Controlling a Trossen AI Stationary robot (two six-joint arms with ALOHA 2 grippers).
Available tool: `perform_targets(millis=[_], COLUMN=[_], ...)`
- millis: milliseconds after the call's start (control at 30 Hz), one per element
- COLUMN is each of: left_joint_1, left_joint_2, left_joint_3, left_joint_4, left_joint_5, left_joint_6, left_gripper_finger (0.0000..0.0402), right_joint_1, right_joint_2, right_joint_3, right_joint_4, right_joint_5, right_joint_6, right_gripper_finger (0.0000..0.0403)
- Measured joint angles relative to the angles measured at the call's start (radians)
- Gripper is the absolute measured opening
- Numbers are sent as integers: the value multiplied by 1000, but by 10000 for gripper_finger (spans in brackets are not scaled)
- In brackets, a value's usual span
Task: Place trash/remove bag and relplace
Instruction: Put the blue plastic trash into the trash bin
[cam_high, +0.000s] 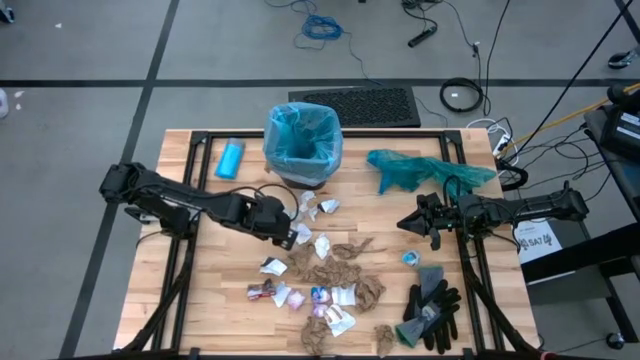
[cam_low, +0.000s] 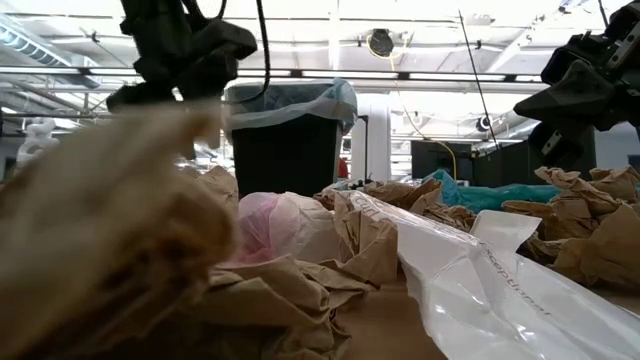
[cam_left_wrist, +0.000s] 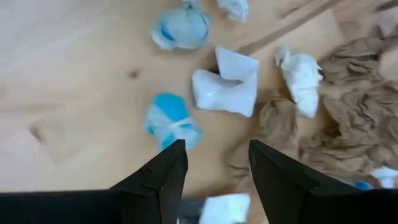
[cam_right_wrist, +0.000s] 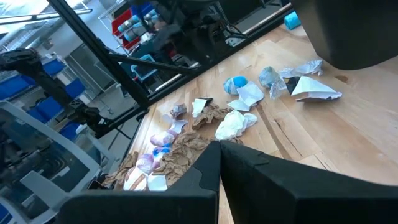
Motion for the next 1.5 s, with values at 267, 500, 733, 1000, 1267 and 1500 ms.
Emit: perform_targets(millis=[267,500,733,1000,1267,1500], left_joint_1=[41,57,63,65,8,10], left_joint_2=[69,173,249,206,79,-57], left_joint_3=[-1,-1,-1,-1,122,346], left_joint_4=[-10,-15,-14,-25,-161,-234], left_joint_5=[60,88,99,84,158,-7], left_joint_6=[133,214,289,393,396,519], left_gripper_finger=[175,175,137,15,9,8], right_joint_1=[0,0,0,0,0,0], right_joint_2=[0,0,0,0,0,0], right_joint_3=[0,0,0,0,0,0], right_joint_4=[0,0,0,0,0,0], right_joint_5=[0,0,0,0,0,0], right_joint_6=[0,0,0,0,0,0], right_gripper_finger=[0,0,0,0,0,0])
